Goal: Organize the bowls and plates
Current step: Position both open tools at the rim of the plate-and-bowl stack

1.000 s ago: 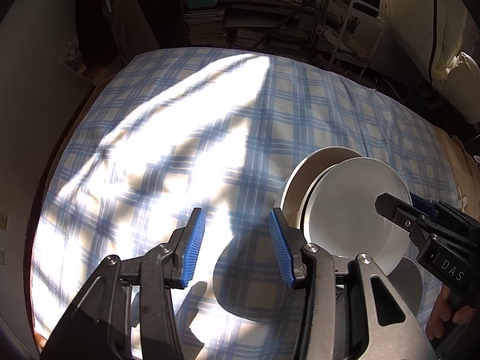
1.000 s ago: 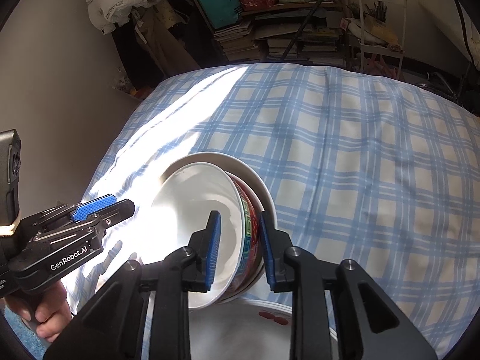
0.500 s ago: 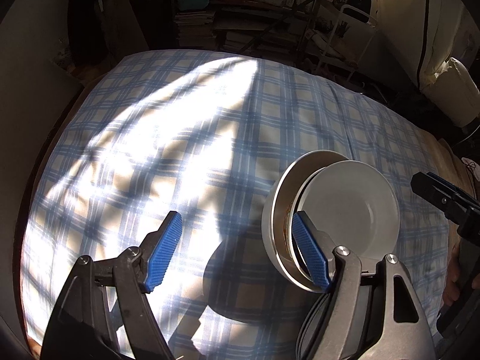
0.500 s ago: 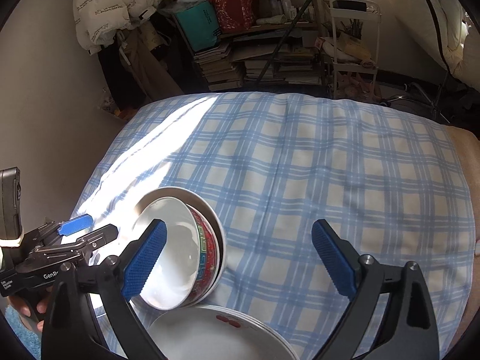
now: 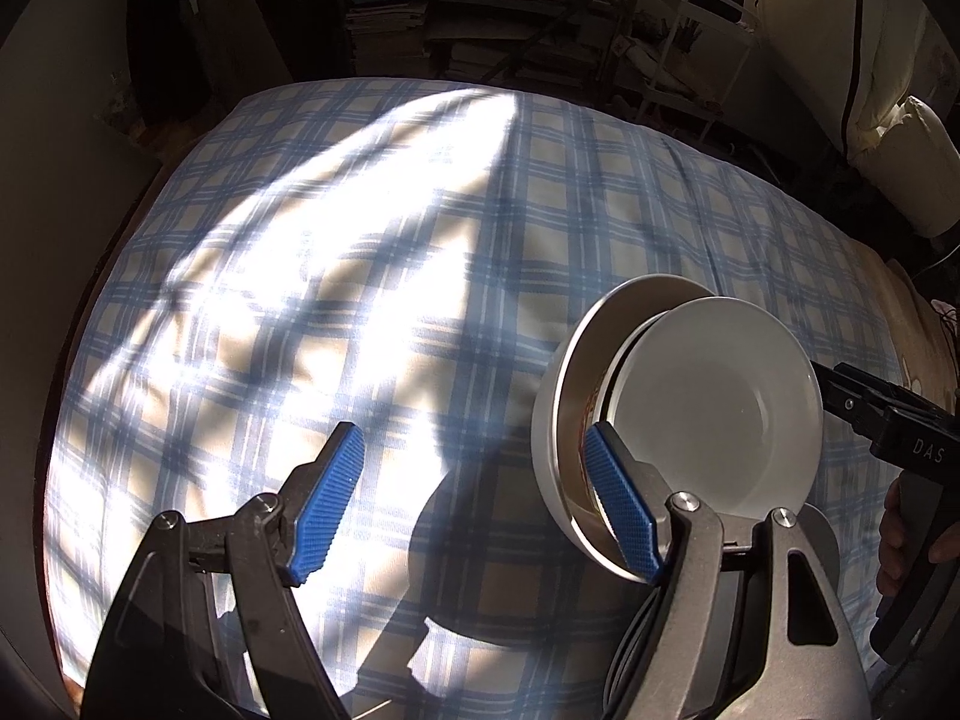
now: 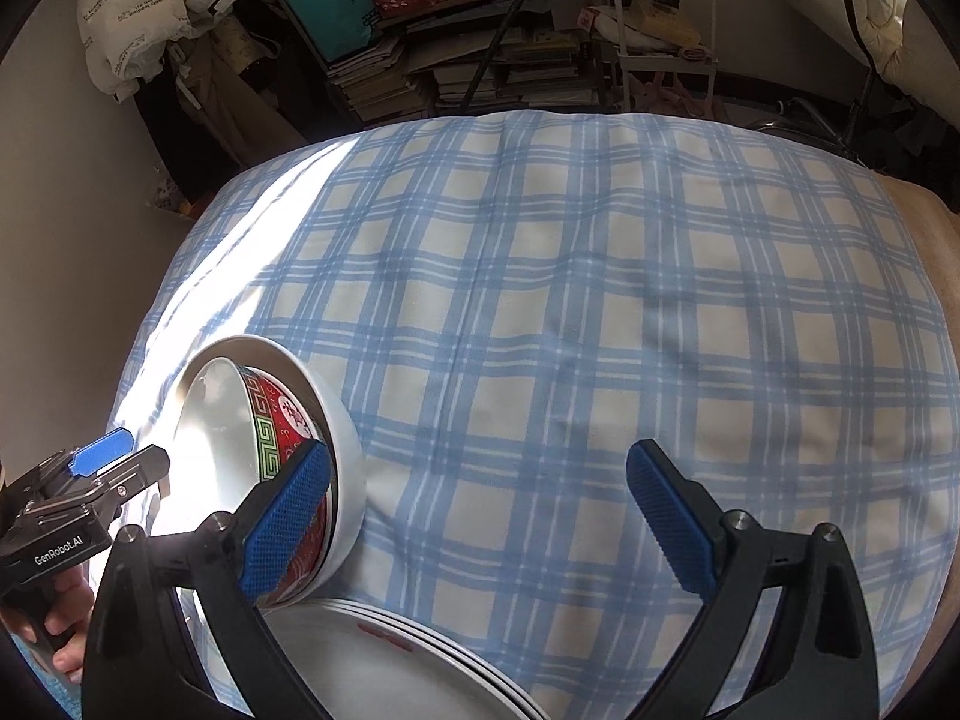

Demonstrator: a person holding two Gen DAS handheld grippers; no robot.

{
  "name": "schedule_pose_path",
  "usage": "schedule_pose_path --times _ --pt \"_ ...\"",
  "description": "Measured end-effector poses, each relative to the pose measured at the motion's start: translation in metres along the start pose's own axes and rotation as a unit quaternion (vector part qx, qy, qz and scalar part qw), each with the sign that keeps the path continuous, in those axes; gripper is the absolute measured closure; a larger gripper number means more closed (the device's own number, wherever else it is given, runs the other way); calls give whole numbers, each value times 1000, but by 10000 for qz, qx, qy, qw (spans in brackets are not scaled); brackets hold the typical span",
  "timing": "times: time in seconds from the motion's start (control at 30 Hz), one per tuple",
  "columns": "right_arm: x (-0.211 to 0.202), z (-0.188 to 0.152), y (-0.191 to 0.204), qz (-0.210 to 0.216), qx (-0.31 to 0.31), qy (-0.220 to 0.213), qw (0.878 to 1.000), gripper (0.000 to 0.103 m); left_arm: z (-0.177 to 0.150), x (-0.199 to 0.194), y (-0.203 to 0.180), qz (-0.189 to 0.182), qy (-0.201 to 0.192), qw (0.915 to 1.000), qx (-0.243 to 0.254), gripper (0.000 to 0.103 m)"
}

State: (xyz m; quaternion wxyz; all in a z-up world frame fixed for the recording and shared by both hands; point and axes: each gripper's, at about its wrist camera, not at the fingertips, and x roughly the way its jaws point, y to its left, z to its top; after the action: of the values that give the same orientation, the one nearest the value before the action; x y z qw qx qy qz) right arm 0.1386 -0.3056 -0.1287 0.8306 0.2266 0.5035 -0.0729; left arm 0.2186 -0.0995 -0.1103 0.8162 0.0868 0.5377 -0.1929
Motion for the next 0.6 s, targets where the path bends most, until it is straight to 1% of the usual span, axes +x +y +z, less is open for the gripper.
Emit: schedule_pose_path --times 0.33,0.5,0.6 --pt "10 -5 -3 364 240 390 9983 0 1 5 2 -89 86 9999 -23 28" --pt "13 -5 0 390 252 425 9980 0 0 8 2 -136 148 9998 -19 27" --pt "12 -4 0 300 278 351 9985 0 0 6 1 -157 154 9998 -3 27"
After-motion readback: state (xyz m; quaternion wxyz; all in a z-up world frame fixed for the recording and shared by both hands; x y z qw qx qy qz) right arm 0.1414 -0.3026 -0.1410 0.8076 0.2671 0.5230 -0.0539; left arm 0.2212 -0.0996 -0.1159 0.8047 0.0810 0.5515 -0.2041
